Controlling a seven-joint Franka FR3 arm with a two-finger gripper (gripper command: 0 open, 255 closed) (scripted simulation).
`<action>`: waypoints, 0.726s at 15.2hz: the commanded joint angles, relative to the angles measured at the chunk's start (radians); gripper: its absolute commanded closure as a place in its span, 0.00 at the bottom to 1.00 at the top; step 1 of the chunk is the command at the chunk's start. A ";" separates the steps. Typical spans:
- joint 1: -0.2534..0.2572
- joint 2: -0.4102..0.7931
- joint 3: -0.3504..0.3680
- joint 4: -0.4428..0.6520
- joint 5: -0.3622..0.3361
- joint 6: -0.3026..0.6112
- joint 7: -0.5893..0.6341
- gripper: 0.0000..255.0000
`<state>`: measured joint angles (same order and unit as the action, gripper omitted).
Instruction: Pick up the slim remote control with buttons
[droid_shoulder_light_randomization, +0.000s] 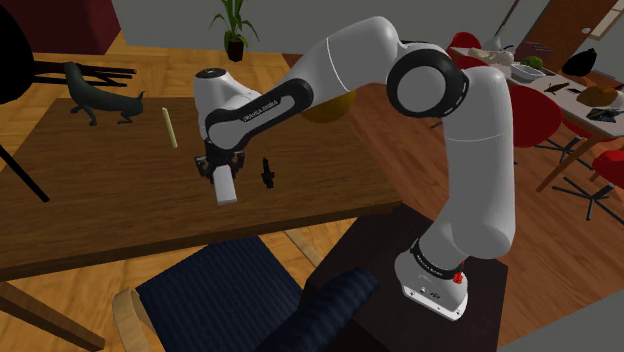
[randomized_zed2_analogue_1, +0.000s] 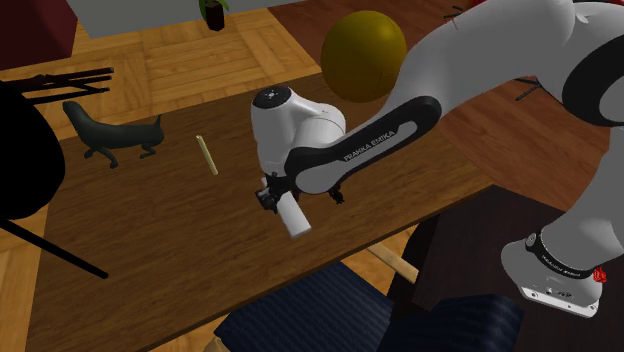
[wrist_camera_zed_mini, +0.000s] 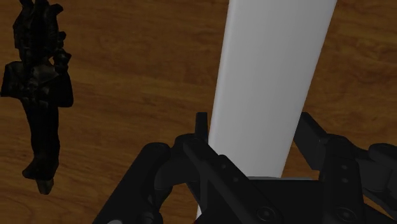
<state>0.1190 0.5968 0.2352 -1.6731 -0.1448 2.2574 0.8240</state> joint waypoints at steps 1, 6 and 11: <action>-0.001 -0.012 0.003 0.005 0.003 -0.017 -0.002 1.00; -0.005 -0.049 0.009 0.019 0.013 -0.067 -0.007 1.00; -0.009 -0.082 0.015 0.038 0.023 -0.118 -0.012 1.00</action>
<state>0.1112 0.5208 0.2492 -1.6395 -0.1238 2.1492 0.8134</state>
